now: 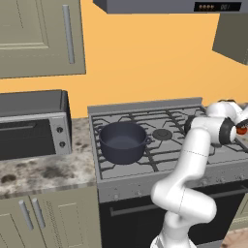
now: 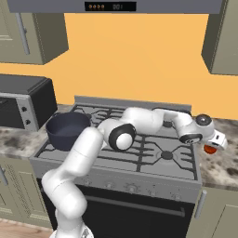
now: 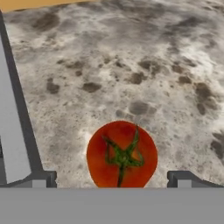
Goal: Turn on the burner for the pot on the stove. Wait thirty seconds for the pot to heat up. Then add the tomato to the pot.
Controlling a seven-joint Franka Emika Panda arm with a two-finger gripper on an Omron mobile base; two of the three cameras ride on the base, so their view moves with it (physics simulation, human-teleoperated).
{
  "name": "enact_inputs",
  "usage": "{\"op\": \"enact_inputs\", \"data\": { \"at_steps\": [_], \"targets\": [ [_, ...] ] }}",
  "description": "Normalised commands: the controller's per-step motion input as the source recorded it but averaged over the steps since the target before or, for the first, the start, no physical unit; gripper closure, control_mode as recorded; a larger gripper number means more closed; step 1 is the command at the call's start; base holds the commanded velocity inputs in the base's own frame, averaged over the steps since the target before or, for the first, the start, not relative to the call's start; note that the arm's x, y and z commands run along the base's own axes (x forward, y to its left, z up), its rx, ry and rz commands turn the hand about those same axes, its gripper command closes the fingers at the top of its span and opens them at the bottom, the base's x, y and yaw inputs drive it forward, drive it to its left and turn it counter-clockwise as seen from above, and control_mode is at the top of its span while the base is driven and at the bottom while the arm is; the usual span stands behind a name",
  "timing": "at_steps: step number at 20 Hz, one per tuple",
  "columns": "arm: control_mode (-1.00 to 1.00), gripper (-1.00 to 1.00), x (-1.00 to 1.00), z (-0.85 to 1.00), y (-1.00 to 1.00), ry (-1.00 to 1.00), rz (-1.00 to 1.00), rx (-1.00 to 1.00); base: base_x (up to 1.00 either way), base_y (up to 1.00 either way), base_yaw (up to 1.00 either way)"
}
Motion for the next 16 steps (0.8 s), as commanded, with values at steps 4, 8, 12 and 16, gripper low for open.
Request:
{"op": "enact_inputs", "data": {
  "at_steps": [4,8,12,16],
  "targets": [
    [-1.0,-1.0,0.05,-0.26,0.0,0.0,0.0,0.0,0.0,0.0,0.0],
    [-1.0,-1.0,0.0,-0.25,0.0,0.0,0.0,0.0,0.0,0.0,0.0],
    [-1.0,-1.0,0.0,-0.19,-0.03,0.0,0.0,0.0,0.0,0.0,0.0],
    [-1.0,-1.0,0.0,-0.23,-0.07,0.0,0.0,0.0,0.0,0.0,0.0]
  ]
}}
